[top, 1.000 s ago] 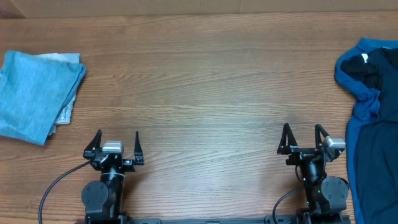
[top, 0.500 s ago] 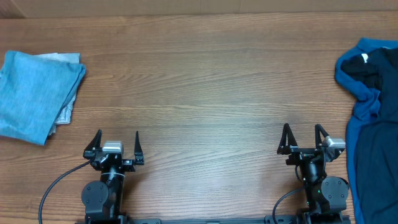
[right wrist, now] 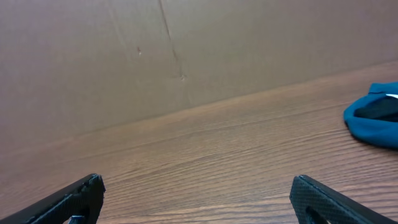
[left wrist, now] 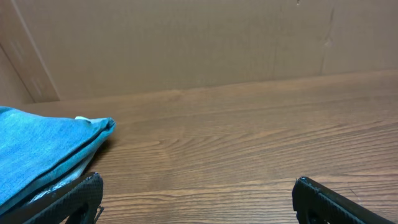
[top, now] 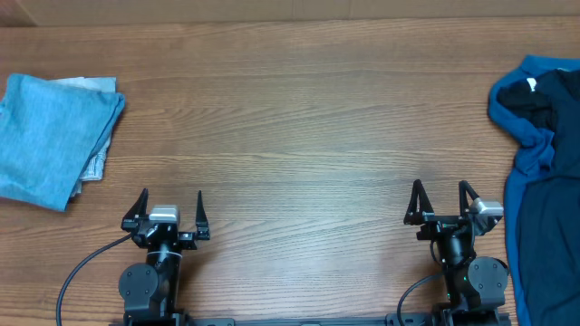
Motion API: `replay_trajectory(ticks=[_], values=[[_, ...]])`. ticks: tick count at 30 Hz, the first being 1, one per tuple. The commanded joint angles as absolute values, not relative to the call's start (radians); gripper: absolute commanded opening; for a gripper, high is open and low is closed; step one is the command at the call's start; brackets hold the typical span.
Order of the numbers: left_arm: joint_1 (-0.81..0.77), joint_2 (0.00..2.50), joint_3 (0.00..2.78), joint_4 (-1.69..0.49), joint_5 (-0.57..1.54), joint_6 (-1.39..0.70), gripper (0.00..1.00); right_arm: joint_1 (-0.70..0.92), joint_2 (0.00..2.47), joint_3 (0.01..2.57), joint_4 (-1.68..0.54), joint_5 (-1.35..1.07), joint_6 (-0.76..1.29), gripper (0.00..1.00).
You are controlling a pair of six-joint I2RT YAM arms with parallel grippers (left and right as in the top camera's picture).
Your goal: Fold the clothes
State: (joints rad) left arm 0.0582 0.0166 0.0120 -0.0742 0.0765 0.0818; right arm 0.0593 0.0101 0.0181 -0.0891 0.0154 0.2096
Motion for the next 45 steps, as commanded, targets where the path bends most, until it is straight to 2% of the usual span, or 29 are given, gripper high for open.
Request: replay_trajectory(ticks=[1,45], values=[[0.049,0.006,0.005,-0.071,0.07,0.098,1.0,0.055,0.004,0.008,-0.081,0.025,0.21,1.0],[0.049,0.006,0.005,-0.071,0.07,0.098,1.0,0.055,0.004,0.008,-0.078,0.046,0.21,1.0]])
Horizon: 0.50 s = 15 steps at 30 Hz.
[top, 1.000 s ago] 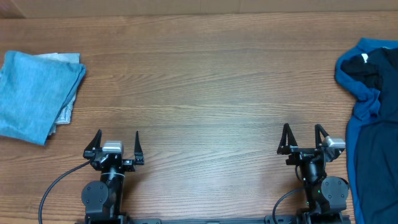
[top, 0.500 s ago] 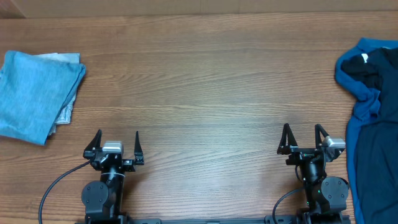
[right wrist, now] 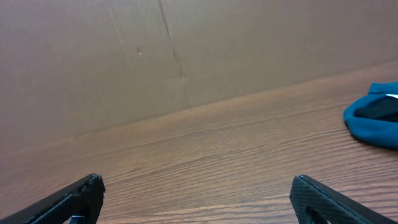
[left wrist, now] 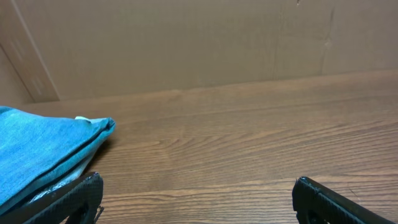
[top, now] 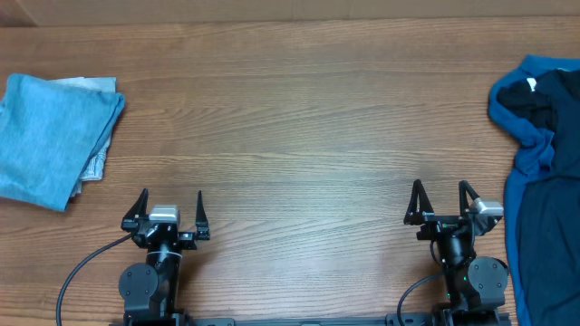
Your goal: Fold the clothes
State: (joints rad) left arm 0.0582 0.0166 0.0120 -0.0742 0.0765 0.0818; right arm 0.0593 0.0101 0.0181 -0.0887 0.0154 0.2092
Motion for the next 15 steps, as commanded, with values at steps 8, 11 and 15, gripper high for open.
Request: replay_trajectory(ticks=[8,11,15], values=[[0.049,0.006,0.005,-0.071,0.07,0.098,1.0,0.055,0.045,0.173,-0.01,0.015,0.21,1.0],[0.049,0.006,0.005,-0.071,0.07,0.098,1.0,0.055,0.201,0.428,-0.12,0.149,0.211,1.0],[0.049,0.006,0.005,-0.071,0.07,0.098,1.0,0.054,0.552,0.842,-0.383,0.344,0.21,1.0]])
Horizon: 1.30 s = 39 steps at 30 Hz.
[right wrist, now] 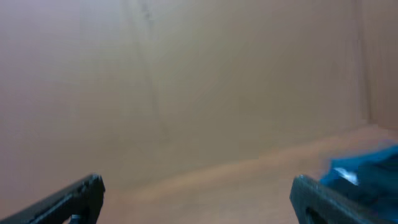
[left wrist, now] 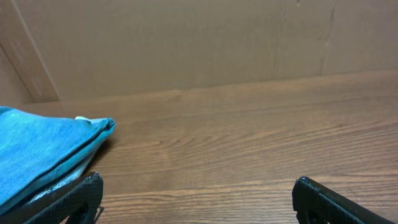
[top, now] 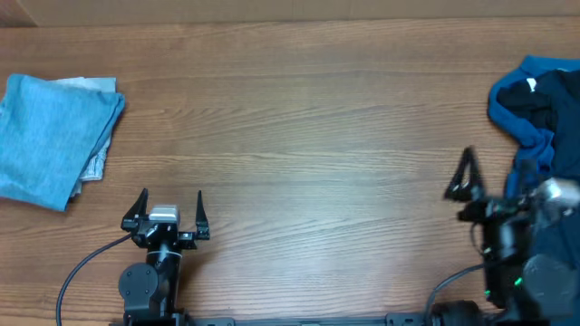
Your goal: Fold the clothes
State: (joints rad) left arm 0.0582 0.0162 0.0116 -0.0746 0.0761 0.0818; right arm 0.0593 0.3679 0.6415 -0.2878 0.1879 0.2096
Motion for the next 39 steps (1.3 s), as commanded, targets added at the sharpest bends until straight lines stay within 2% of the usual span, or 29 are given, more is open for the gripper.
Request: replay_trajectory(ticks=[1,4,6,10,13,16,19,25,33,36,39], values=[[0.049,0.006,0.005,-0.071,0.07,0.098,1.0,0.054,0.632,0.924,-0.433,0.372,0.21,1.0],[0.049,0.006,0.005,-0.071,0.07,0.098,1.0,0.03,0.853,1.122,-0.557,0.41,0.182,1.0],[0.049,0.006,0.005,-0.071,0.07,0.098,1.0,-0.042,1.003,1.243,-0.666,0.379,0.182,1.0],[0.049,0.006,0.005,-0.071,0.07,0.098,1.0,-0.286,1.207,1.401,-0.813,0.031,0.183,1.0],[0.049,0.006,0.005,-0.071,0.07,0.098,1.0,-0.479,1.267,1.435,-0.864,-0.132,0.183,1.0],[0.049,0.006,0.005,-0.071,0.07,0.098,1.0,-0.622,1.27,1.434,-0.89,-0.121,0.184,1.0],[0.049,0.006,0.005,-0.071,0.07,0.098,1.0,-0.779,1.279,1.433,-0.952,-0.064,0.317,1.0],[0.049,0.006,0.005,-0.071,0.07,0.098,1.0,-1.082,1.403,1.433,-0.986,-0.091,0.394,1.0],[0.049,0.006,0.005,-0.071,0.07,0.098,1.0,-1.292,1.694,1.433,-0.997,-0.087,0.35,1.0],[0.049,0.006,0.005,-0.071,0.07,0.098,1.0,-1.345,1.758,1.433,-0.974,-0.104,0.305,0.92],[0.049,0.006,0.005,-0.071,0.07,0.098,1.0,-1.356,1.804,1.433,-0.942,-0.114,0.257,0.9]])
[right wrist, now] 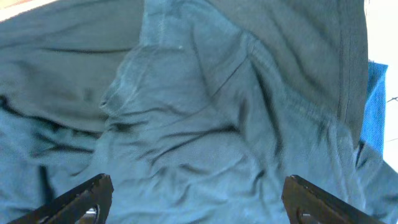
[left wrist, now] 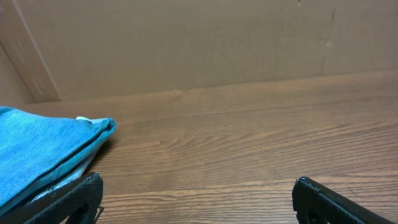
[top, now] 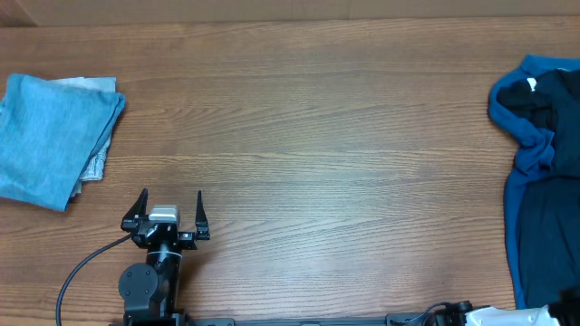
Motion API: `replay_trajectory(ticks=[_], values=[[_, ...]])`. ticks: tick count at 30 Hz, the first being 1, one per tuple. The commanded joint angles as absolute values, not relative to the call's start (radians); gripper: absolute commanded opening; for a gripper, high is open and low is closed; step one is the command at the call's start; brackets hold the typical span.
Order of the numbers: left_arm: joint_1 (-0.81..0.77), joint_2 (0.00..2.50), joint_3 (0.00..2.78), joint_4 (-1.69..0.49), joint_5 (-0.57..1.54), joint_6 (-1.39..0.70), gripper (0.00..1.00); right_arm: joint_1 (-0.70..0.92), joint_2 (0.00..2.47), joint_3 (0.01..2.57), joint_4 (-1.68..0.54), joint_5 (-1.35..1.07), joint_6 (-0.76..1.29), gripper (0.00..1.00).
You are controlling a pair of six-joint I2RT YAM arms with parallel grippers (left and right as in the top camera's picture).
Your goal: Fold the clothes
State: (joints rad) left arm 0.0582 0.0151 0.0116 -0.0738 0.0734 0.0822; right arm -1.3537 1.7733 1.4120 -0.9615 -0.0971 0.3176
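Note:
A crumpled dark blue garment [top: 542, 172] lies along the table's right edge. It fills the right wrist view as wrinkled blue fabric [right wrist: 205, 106]. My right gripper [right wrist: 196, 199] stands open above that fabric, with nothing between its fingers [right wrist: 74, 202]. In the overhead view only a white part of the right arm [top: 507, 317] shows, at the bottom right. A folded light blue cloth [top: 50, 136] rests at the far left, also seen in the left wrist view [left wrist: 43, 149]. My left gripper [top: 170, 210] sits open near the front edge, empty [left wrist: 196, 199].
A pale grey cloth [top: 95, 163] peeks out from under the folded blue one. The wooden table [top: 308, 136] stretches between the two piles. A cardboard wall [left wrist: 186, 43] closes the far side.
My right arm has left its raised spot beside the garment and is now almost out of the overhead view. Its camera now looks down on the blue fabric. The left arm is unchanged.
At the two oldest moments both grippers rested open at the front edge, facing the back wall. Then the right arm was lifted and shifted right toward the dark blue garment. Now it is open over that garment, and the clothes have not moved.

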Motion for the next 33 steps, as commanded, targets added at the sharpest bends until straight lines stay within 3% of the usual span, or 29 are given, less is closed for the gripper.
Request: replay_trajectory(ticks=[1,12,17,20,23,33], values=[[0.049,0.006,0.005,-0.071,0.07,0.098,1.0,-1.355,1.816,1.433,-0.916,-0.115,0.233,0.9],[0.049,0.006,0.005,-0.071,0.07,0.098,1.0,-1.359,1.917,1.429,-0.737,-0.086,0.152,0.93],[0.049,0.006,0.005,-0.071,0.07,0.098,1.0,-1.359,1.99,1.428,-0.707,-0.044,0.152,0.86],[0.049,0.006,0.005,-0.071,0.07,0.098,1.0,-1.359,2.005,1.428,-0.699,-0.046,0.152,0.77],[0.049,0.006,0.005,-0.071,0.07,0.098,1.0,-1.359,2.005,1.427,-0.7,-0.046,0.156,0.9],[0.049,0.006,0.005,-0.071,0.07,0.098,1.0,-1.361,2.005,1.427,-0.792,0.036,0.311,0.9]])
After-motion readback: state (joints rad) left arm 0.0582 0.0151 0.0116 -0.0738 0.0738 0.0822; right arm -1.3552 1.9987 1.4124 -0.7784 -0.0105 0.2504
